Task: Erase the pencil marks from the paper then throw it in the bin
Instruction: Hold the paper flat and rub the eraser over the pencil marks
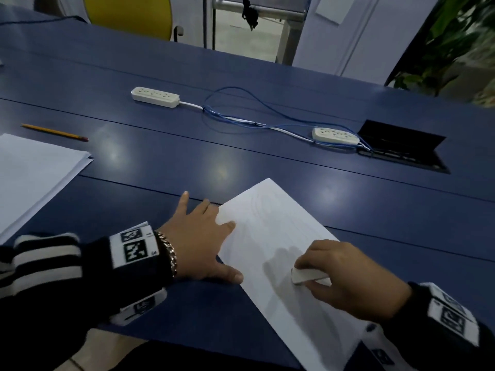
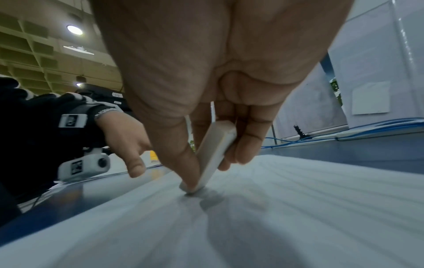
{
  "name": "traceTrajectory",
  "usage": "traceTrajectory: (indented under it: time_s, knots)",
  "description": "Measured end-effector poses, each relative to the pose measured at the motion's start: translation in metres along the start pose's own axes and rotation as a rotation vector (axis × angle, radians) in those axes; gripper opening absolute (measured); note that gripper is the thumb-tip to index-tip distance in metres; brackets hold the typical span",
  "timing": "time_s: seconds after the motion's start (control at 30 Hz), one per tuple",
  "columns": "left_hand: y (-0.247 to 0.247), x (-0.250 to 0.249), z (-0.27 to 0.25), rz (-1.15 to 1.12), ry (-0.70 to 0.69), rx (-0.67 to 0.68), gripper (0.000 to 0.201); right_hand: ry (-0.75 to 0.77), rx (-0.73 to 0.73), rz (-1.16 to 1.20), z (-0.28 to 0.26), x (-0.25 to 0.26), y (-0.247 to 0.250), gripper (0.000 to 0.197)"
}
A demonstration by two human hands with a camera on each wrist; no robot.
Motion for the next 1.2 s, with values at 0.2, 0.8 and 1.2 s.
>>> traceTrajectory:
  time_s: [0.2, 0.8, 1.2]
  knots:
    - [0.003, 0.012, 0.004, -0.106, -0.119, -0.139, 0.112, 0.049, 0.101, -0.022, 0.012, 0.002, 0.027, 0.024]
    - [-0.011, 0.037, 0.036, -0.086, -0.127, 0.048, 0.161, 0.363, 0.178, 0.04, 0.096, 0.06, 0.013, 0.029]
    - [-0.01, 0.034, 0.038, -0.055, -0.106, 0.061, 0.165, 0.389, 0.242, 0.069, 0.094, 0.065, 0.014, 0.024]
Point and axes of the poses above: each hand's wrist, its own z-axis towards the middle knuckle, its own y-axis out of the back of the hand, x = y × z, the point moved 3 cm from there along z, towards the middle knuckle, and after that the axes turned 4 degrees about -y, right-handed, at the moved point
